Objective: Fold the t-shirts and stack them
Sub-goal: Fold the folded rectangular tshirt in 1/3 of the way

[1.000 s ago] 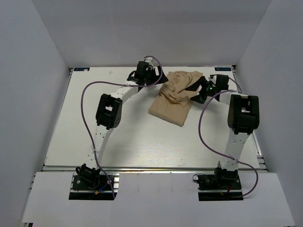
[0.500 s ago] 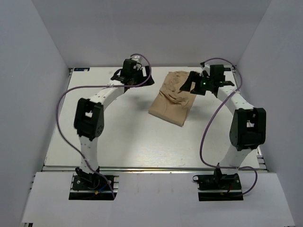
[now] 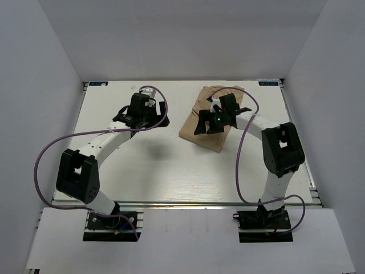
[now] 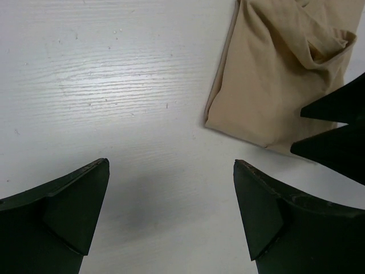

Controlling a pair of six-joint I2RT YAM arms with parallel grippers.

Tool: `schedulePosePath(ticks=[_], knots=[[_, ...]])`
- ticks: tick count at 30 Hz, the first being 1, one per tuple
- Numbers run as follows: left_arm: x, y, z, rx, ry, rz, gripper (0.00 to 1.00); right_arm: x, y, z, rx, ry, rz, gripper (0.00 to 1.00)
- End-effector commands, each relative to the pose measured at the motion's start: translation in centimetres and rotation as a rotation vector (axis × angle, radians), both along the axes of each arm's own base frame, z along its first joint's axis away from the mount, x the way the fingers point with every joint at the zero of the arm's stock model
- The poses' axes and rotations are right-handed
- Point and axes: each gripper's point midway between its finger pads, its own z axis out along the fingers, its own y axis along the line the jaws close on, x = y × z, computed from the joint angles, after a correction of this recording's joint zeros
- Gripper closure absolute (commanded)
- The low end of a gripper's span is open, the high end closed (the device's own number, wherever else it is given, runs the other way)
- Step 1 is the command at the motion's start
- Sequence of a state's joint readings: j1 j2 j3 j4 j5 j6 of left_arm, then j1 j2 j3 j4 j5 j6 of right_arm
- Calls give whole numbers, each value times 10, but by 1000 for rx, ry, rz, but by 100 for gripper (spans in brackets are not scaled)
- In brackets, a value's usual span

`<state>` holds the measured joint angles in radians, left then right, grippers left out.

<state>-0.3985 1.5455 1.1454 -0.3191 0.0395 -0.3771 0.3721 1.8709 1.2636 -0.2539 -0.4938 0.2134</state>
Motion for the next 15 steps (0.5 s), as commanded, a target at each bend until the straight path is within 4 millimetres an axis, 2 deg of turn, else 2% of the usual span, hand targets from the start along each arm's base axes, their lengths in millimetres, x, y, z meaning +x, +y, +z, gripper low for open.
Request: schedulePosePath(ticks=[1, 2, 3, 4, 5, 6, 8, 9, 10, 12, 13, 14, 15], knots=[[-2, 6, 5, 31, -11, -2, 0, 49, 10, 10, -2, -179, -89, 10], [1, 5, 13, 26, -23, -2, 0, 56, 10, 12, 9, -192, -113, 10], [0, 7, 7, 43, 4, 5, 0, 66, 6, 5, -5, -195, -154, 10], [0, 7, 3, 49, 18, 5, 0, 74, 6, 8, 8, -209, -177, 10], [1, 6, 7, 48, 16, 5, 0, 94, 6, 14, 8, -266, -215, 10], [1, 6, 3, 52, 24, 5, 0, 101, 5, 17, 13, -281, -240, 10], [1, 6, 5, 53, 27, 4, 0, 127, 0, 26, 14, -337, -302, 10], [0, 7, -1, 61, 45, 4, 0, 134, -8, 25, 13, -319, -353, 10], [-1, 6, -1, 55, 48, -3, 0, 144, -9, 31, 14, -333, -378, 10], [1, 5, 3, 52, 39, -3, 0, 165, -30, 18, -20, -291, -472, 10], [1, 5, 3, 52, 39, -3, 0, 168, -37, 14, -10, -268, -489, 10], [1, 5, 3, 52, 39, -3, 0, 172, -43, 8, 9, -245, -507, 10], [1, 5, 3, 52, 39, -3, 0, 169, -36, 8, 57, -205, -491, 10]])
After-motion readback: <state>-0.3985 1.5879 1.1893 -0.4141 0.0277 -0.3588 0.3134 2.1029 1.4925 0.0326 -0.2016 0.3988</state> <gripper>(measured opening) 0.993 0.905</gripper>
